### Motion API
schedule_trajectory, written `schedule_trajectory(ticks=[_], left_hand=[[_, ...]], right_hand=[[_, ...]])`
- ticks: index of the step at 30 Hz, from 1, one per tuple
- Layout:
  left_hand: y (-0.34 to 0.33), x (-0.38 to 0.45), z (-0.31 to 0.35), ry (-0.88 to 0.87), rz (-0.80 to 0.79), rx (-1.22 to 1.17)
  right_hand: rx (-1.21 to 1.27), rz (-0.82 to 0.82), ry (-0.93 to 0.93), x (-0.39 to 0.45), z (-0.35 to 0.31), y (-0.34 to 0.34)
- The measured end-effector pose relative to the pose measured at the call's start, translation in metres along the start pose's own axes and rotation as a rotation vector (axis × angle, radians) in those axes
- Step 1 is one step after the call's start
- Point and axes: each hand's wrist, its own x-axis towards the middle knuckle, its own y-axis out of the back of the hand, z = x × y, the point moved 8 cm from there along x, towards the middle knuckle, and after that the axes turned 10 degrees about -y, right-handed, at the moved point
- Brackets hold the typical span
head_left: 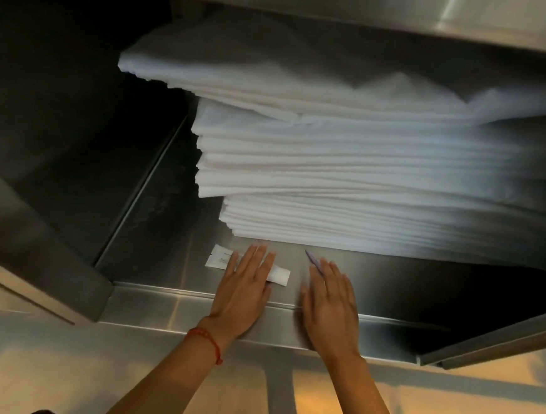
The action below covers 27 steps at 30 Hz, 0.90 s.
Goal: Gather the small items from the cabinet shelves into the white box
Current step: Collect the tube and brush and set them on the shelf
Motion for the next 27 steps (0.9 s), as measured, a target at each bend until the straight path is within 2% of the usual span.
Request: schedule_trajectory(ticks=[5, 14, 20, 27], left_hand=[[-0.009, -0.002, 0.000, -0.015, 0.042, 0.050], [-0.005, -0.011, 0.004, -0.034, 0.212, 0.115], [-0.006, -0.017, 0.006, 0.006, 0.275, 0.055], [-0.009, -0.022, 0.009, 0.018, 0.269, -0.034]], right_hand=[[-0.022, 0.059, 0.032, -0.004, 0.006, -0.007], [-0.049, 0.033, 0.043, -0.003, 0.008, -0.016], [-0.049, 0.007, 0.033, 0.001, 0.011, -0.025], [-0.037, 0.003, 0.018, -0.001, 0.013, -0.031]])
